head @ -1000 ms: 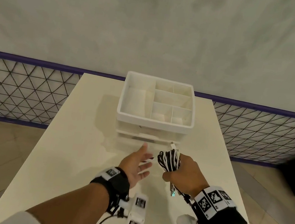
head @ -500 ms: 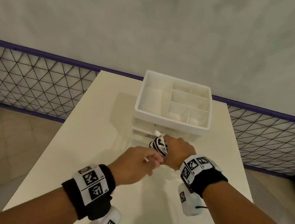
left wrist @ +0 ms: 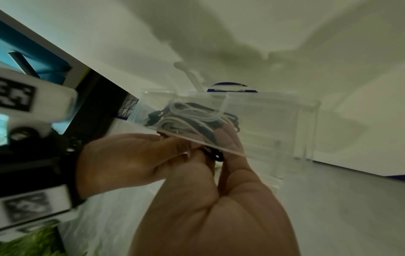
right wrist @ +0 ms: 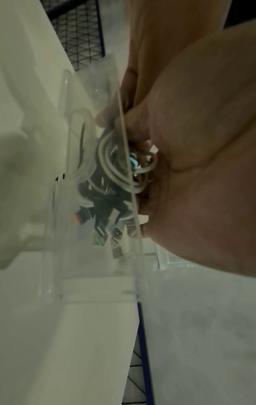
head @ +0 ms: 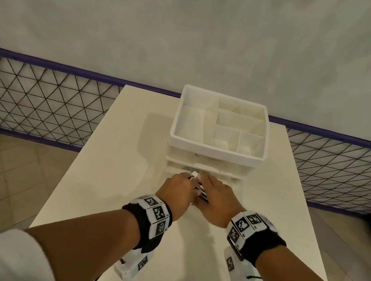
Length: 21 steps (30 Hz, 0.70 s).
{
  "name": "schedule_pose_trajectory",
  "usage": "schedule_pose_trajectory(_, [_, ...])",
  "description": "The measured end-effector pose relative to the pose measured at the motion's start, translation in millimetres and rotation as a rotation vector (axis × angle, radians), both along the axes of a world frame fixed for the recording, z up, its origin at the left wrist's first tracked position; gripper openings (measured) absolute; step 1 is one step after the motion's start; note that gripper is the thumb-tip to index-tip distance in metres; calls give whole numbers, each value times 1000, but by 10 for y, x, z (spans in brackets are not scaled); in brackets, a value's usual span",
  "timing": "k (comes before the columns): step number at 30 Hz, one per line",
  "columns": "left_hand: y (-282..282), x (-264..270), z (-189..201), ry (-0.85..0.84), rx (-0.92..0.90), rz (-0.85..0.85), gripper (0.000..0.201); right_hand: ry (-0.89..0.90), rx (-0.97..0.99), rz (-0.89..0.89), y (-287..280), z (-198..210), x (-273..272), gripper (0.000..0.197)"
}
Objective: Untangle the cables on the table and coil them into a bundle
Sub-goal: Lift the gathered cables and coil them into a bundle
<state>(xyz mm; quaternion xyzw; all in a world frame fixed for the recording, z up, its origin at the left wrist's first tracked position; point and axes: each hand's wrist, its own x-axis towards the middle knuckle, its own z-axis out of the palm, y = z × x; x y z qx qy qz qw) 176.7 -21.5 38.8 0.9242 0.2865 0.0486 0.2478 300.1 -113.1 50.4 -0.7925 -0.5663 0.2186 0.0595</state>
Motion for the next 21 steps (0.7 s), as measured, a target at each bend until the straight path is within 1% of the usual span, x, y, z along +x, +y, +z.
schedule_pose_trajectory(2, [24, 24, 10, 15, -18, 6, 30, -65, 116, 33, -166, 21, -56, 69])
schedule_pose_trajectory(4, [38, 10, 0, 25, -22, 9, 30, -194, 264, 88, -360, -9, -163, 69])
schedule_pose_trajectory(5, [46, 10, -18, 30, -26, 17, 31, -256, 305, 107, -452, -49, -227, 68])
schedule_pose_trajectory(8, [89, 47, -80, 65, -68, 87, 29, -374, 288, 134, -596, -218, -384, 63])
schedule_pose_trajectory(11, [116, 131, -107, 80, -112, 99, 24, -412, 286, 92, -536, -363, -355, 48])
schedule_pose_trajectory(13, [90, 121, 0, 66, -143, 92, 27, -413, 308, 91, -471, -386, -257, 42])
schedule_pose_trajectory(15, [79, 50, 149, 26, -143, 100, 37, -389, 289, 106, -408, -357, -179, 43])
schedule_pose_trajectory(17, [70, -95, 252, -54, -92, 101, 40, -376, 263, 129, -365, -317, -124, 41])
schedule_pose_trajectory(19, [28, -338, 316, -207, -85, 116, 28, -364, 222, 125, -301, -273, -60, 43])
schedule_pose_trajectory(20, [-14, -512, 313, -264, -100, 106, 21, -347, 204, 110, -257, -240, -34, 45])
schedule_pose_trajectory(21, [-71, -694, 317, -284, -129, 76, 17, -329, 196, 94, -206, -208, -4, 49])
